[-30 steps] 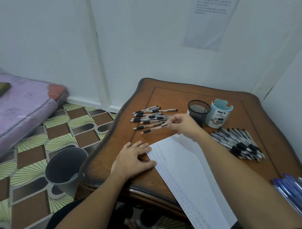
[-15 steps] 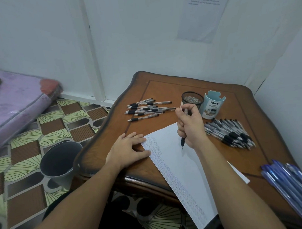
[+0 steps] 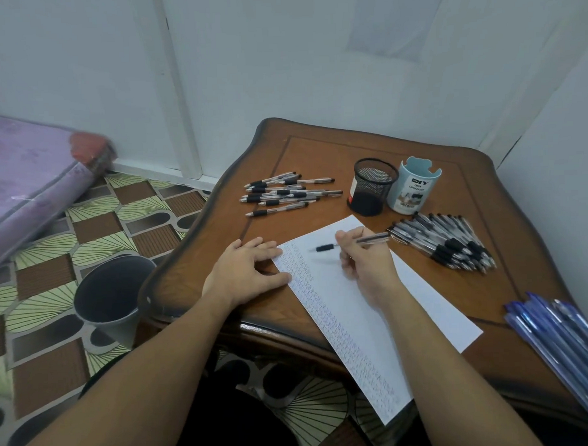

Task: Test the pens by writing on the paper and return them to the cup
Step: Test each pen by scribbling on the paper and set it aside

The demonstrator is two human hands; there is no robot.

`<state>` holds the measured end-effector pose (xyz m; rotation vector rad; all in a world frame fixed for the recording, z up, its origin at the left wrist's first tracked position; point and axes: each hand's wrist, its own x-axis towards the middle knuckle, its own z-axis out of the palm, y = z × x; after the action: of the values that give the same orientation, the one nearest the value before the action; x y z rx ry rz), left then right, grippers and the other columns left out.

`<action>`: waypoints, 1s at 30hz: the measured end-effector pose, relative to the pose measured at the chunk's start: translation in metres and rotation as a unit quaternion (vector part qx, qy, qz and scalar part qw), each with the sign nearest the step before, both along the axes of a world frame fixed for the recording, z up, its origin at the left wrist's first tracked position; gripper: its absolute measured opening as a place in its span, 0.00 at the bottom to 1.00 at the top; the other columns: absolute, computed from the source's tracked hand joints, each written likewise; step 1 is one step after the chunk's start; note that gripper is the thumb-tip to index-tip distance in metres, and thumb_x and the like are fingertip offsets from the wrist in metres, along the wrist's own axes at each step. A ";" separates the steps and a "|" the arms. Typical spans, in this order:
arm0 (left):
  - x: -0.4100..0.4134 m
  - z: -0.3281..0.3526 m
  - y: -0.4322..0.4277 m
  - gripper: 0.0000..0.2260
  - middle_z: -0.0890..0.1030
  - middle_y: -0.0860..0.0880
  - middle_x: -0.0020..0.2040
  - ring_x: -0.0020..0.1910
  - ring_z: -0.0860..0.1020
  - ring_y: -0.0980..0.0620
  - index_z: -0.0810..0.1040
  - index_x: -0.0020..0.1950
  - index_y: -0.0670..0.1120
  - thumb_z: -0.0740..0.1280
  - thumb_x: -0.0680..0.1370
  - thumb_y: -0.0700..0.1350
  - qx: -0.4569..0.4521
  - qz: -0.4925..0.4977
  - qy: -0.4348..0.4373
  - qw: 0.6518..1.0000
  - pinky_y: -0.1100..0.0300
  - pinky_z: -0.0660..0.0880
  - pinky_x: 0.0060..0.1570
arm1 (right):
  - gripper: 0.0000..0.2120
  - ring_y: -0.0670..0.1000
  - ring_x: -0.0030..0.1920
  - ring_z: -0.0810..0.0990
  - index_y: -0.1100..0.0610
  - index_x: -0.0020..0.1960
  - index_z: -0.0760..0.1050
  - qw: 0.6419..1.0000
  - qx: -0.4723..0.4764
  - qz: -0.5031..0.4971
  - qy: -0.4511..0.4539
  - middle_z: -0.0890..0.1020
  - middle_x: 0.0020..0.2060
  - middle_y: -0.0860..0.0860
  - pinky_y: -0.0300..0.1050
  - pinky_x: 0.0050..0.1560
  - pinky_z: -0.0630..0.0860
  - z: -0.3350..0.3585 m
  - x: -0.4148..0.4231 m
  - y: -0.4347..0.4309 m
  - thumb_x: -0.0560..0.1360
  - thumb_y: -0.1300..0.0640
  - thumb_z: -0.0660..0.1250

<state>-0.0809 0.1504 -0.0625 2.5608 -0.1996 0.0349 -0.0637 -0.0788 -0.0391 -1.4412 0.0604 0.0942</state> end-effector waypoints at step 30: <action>0.000 -0.003 -0.001 0.28 0.70 0.56 0.72 0.73 0.64 0.60 0.76 0.67 0.56 0.69 0.70 0.66 0.023 0.007 -0.035 0.999 0.55 0.53 0.74 | 0.09 0.47 0.33 0.69 0.61 0.37 0.72 0.965 -0.234 0.080 -0.087 0.73 0.31 0.57 0.45 0.36 0.65 -0.017 -0.016 0.005 0.75 0.61 0.68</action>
<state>-0.0811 0.1498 -0.0654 2.6090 -0.2121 0.1262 -0.0802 -0.0734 -0.0561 -1.9218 -0.1916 0.0895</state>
